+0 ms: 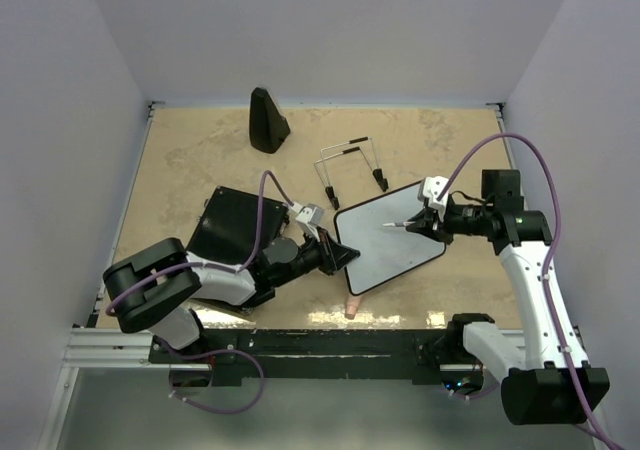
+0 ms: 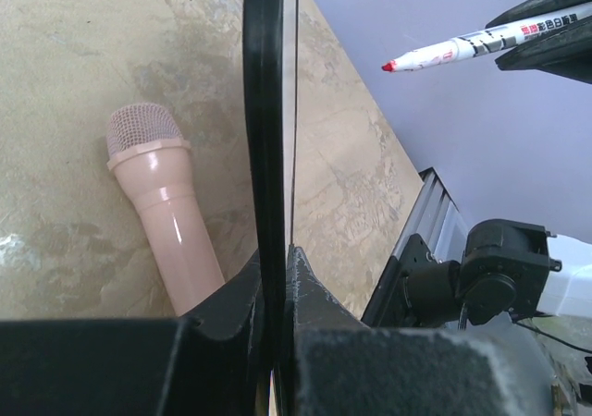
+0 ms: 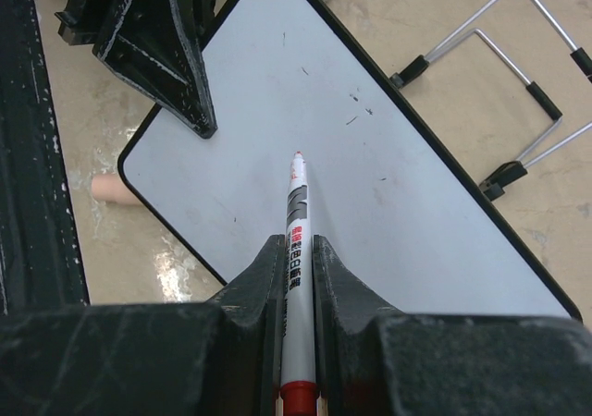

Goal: Write a sentence on the whiteboard

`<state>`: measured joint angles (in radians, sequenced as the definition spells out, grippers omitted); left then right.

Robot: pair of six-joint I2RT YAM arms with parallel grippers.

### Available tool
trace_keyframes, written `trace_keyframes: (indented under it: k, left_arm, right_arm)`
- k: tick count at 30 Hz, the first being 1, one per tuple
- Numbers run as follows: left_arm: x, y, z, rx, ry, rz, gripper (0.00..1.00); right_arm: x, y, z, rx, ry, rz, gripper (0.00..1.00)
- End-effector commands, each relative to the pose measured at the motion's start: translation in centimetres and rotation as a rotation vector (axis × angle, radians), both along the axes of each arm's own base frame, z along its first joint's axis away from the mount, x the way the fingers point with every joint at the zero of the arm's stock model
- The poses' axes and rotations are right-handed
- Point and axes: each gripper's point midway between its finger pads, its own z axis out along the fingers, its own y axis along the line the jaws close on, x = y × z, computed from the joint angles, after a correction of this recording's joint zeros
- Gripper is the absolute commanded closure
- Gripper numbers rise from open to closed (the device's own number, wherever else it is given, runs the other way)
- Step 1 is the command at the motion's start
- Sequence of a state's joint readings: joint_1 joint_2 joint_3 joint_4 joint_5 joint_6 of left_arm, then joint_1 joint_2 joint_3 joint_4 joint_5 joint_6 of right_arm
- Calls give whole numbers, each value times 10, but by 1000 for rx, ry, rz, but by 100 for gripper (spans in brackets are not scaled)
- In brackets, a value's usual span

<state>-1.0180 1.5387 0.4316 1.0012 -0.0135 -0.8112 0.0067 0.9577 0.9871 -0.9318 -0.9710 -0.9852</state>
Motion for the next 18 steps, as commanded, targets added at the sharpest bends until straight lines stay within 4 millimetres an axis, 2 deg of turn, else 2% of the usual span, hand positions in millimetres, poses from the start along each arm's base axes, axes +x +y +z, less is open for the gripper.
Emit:
trace_keyframes:
  k: [1, 6, 12, 18]
  left_arm:
    - [18, -19, 49, -123, -112, 34, 100]
    - [31, -31, 49, -130, -112, 31, 100]
    - [46, -37, 49, -144, -107, 36, 100]
    - [46, -44, 44, -152, -96, 6, 100]
  right_arm:
    - [14, -3, 19, -16, -47, -25, 100]
    - [26, -6, 22, -25, -59, -56, 100]
    - [31, -7, 15, -27, -56, -70, 100]
    - [34, 1, 8, 16, -32, -42, 100]
